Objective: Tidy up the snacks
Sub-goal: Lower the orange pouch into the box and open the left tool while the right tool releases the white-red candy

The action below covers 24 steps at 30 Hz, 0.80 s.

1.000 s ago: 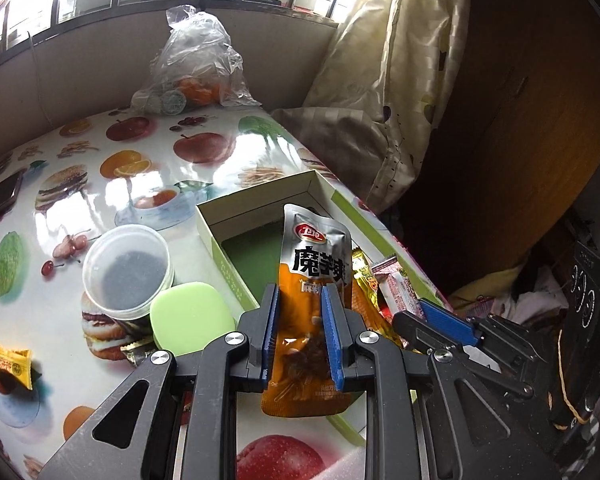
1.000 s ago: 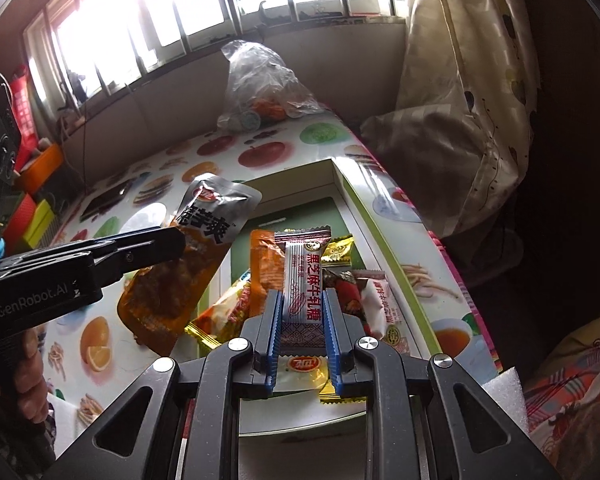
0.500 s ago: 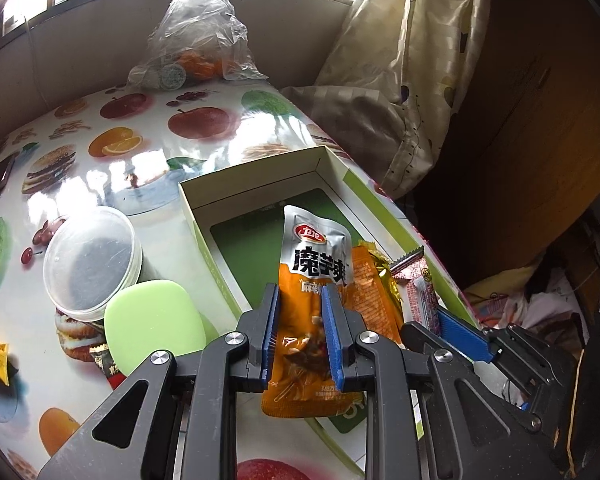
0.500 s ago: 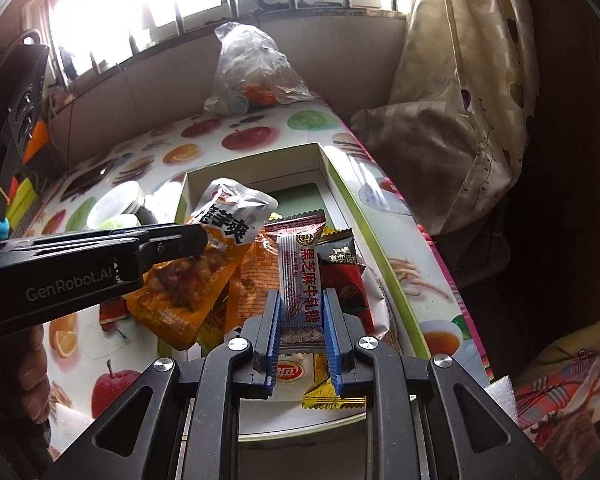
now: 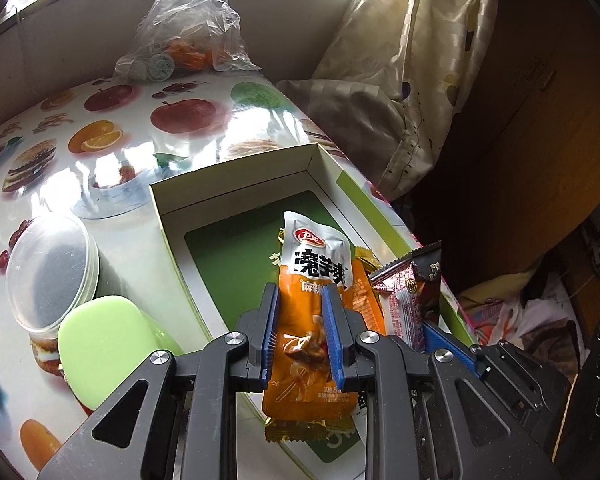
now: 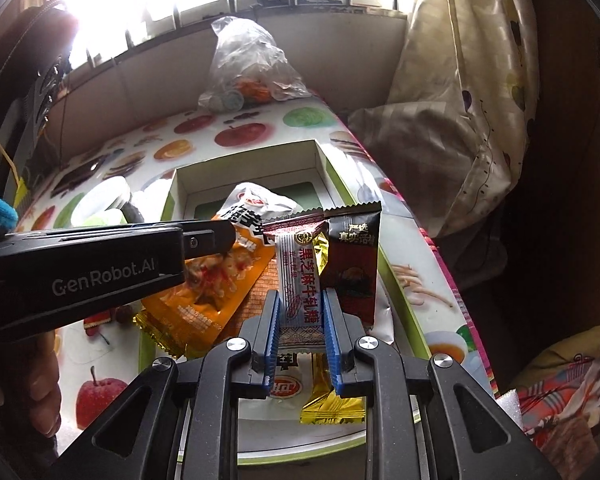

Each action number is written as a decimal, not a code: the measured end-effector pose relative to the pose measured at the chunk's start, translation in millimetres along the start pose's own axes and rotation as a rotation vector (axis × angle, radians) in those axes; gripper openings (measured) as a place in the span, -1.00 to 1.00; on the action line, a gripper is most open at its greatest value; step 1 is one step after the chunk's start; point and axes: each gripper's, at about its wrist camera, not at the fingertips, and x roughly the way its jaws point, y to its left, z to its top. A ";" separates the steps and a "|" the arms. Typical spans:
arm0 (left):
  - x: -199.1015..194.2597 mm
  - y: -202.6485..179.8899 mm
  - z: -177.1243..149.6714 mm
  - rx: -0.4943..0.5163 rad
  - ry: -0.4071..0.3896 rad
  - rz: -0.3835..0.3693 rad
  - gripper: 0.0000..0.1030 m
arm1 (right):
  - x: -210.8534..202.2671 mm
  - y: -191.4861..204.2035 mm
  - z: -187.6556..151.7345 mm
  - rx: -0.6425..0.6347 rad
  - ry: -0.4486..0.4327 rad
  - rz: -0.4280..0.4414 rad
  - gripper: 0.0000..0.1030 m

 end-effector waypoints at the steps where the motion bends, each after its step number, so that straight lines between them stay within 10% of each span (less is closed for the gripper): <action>1: 1.7 -0.5 1.2 0.004 0.001 0.003 -0.56 | 1.0 -0.9 1.0 0.002 -0.002 0.002 -0.63; 24: -5.2 1.3 12.5 0.031 -0.007 -0.021 -0.27 | 6.0 5.3 6.6 0.003 -0.020 -0.004 -0.30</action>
